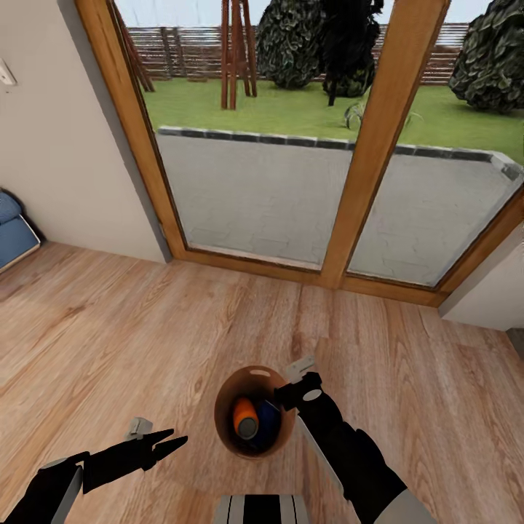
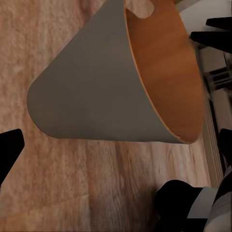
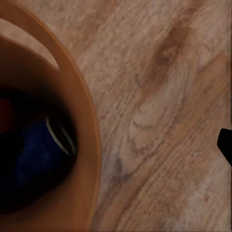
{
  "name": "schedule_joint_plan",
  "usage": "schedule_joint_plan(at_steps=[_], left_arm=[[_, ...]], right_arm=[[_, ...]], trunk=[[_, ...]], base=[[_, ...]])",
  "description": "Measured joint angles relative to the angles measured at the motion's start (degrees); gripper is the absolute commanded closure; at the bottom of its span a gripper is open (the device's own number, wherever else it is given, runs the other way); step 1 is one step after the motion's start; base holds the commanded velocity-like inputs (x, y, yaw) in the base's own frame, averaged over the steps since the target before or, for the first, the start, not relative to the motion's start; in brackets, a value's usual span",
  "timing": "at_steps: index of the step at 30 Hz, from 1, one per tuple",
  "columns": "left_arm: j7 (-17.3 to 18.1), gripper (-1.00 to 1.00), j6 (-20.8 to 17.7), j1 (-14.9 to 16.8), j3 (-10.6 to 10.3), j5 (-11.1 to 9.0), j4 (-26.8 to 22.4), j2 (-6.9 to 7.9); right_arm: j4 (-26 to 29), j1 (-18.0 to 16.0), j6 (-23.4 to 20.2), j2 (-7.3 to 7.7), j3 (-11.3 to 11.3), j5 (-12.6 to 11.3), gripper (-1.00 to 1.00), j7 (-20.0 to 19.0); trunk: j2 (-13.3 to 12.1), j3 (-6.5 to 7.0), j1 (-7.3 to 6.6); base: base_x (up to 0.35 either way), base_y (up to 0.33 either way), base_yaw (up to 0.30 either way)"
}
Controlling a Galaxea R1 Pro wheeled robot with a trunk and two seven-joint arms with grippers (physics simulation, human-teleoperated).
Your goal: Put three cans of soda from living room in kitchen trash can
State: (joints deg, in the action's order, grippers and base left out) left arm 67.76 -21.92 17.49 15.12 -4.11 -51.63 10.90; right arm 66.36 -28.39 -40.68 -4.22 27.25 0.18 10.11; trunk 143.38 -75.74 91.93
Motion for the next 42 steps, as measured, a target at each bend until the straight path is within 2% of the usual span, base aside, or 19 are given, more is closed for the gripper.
schedule_joint_plan(at_steps=[10, 35, 42], left_arm=[[0.00, -1.00, -0.04, 0.00, 0.00, 0.06, 0.00, 0.00], [0.00, -1.00, -0.05, 0.00, -0.01, 0.03, 0.02, 0.00], [0.00, -1.00, -0.05, 0.00, -0.03, 0.05, -0.01, 0.00]], right_arm=[[0.00, 0.00, -0.01, 0.00, 0.00, 0.00, -1.00, 0.00], [0.00, 0.00, -0.01, 0.00, 0.00, 0.00, -1.00, 0.00], [0.00, 0.00, -0.01, 0.00, 0.00, 0.00, -1.00, 0.00]], trunk=[[-0.13, 2.22, -0.26], [-10.15, 6.73, -5.74], [-12.95, 8.45, -7.28]], base=[[0.000, 0.000, 0.000], [0.000, 0.000, 0.000], [0.000, 0.000, 0.000]])
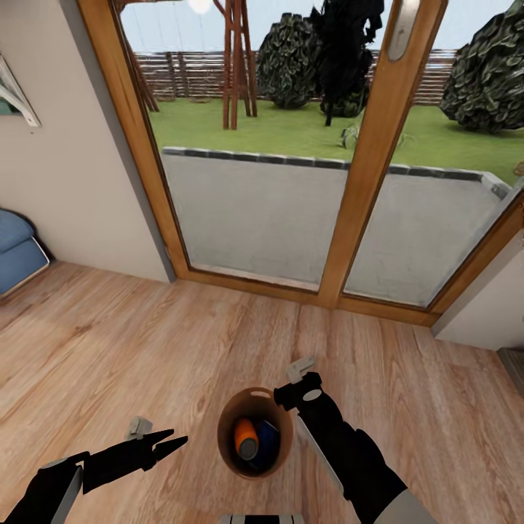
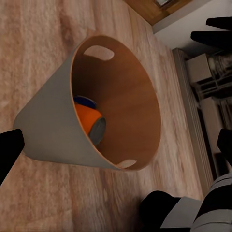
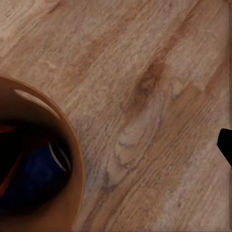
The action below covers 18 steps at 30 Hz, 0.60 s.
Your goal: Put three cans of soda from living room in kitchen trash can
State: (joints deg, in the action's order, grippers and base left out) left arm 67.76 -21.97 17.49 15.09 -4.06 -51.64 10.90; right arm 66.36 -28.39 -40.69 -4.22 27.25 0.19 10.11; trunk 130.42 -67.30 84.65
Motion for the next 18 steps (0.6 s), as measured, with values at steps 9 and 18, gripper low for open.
schedule_joint_plan(at_steps=[9, 18], left_arm=[[0.00, -1.00, 0.00, 0.00, -0.03, 0.01, 0.03, 0.00], [0.00, -1.00, 0.00, 0.00, -0.05, 0.01, 0.01, 0.00]], right_arm=[[0.00, 0.00, 0.03, 0.00, 0.00, 0.00, -1.00, 0.03], [0.00, 0.00, 0.01, 0.00, 0.00, 0.00, -1.00, 0.01]], trunk=[[-3.61, 2.44, -1.98], [-7.22, 4.64, -3.95]], base=[[0.000, 0.000, 0.000], [0.000, 0.000, 0.000]])
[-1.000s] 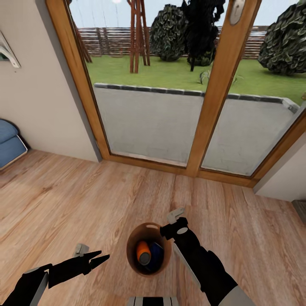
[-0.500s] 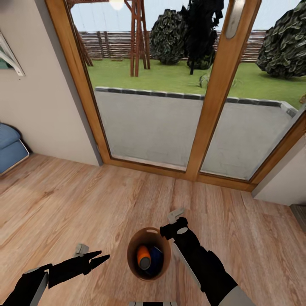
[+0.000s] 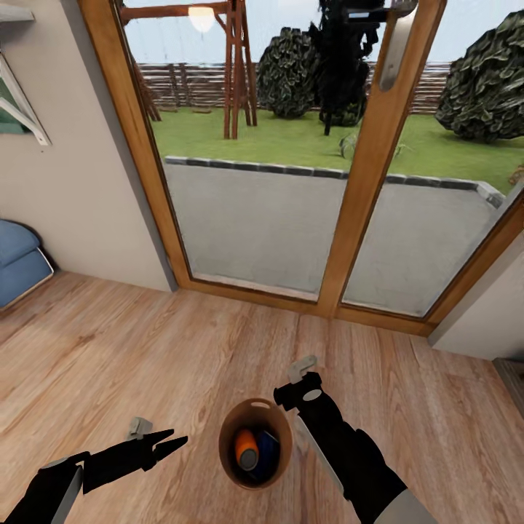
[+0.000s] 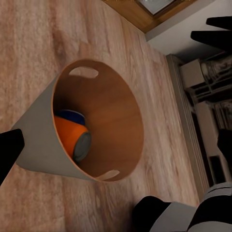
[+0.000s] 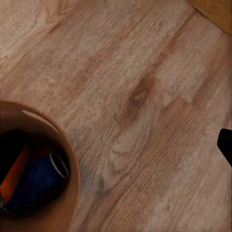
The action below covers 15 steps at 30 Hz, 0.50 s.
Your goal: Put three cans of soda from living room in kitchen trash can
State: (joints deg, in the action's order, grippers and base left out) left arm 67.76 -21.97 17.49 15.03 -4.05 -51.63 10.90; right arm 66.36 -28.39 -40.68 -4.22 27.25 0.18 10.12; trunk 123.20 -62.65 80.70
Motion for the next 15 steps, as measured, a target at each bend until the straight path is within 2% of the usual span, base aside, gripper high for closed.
schedule_joint_plan(at_steps=[15], left_arm=[[0.00, -1.00, 0.00, 0.00, 0.00, -0.01, -0.02, 0.00]], right_arm=[[0.00, 0.00, 0.01, 0.00, 0.00, 0.00, -1.00, 0.07]], trunk=[[-6.02, 2.75, -3.29]], base=[[0.000, 0.000, 0.000]])
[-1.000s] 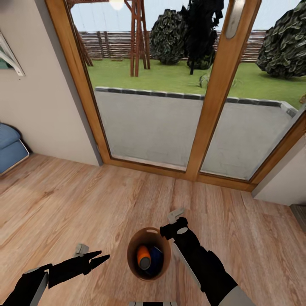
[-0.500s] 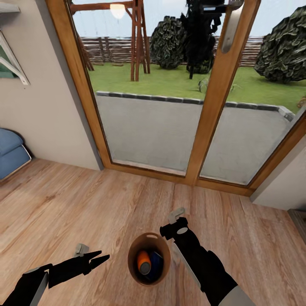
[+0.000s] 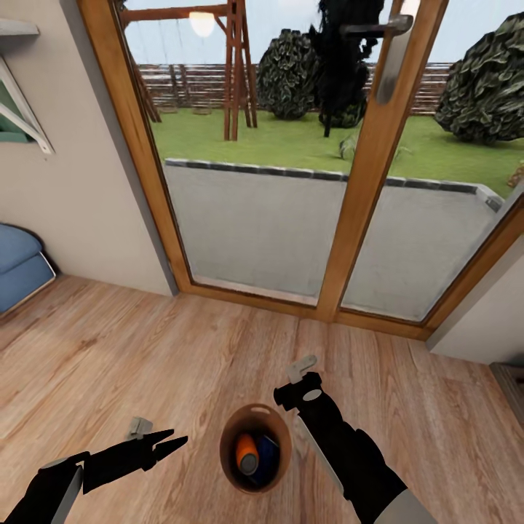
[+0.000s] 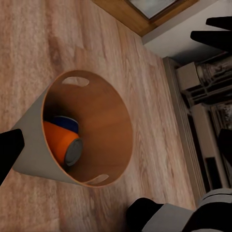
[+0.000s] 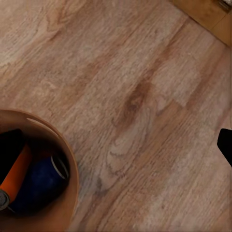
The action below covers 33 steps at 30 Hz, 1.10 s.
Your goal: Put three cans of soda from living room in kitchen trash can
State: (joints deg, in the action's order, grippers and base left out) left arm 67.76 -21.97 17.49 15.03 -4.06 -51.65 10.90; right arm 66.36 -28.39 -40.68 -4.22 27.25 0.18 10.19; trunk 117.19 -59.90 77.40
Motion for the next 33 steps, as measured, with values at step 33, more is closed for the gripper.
schedule_joint_plan(at_steps=[33], left_arm=[[0.00, -1.00, 0.00, 0.00, 0.00, -0.07, 0.02, 0.00]], right_arm=[[-0.05, 0.00, 0.06, 0.08, -0.14, 0.17, -1.00, 0.30]], trunk=[[-13.24, 7.02, -7.25]], base=[[0.000, 0.000, 0.000]])
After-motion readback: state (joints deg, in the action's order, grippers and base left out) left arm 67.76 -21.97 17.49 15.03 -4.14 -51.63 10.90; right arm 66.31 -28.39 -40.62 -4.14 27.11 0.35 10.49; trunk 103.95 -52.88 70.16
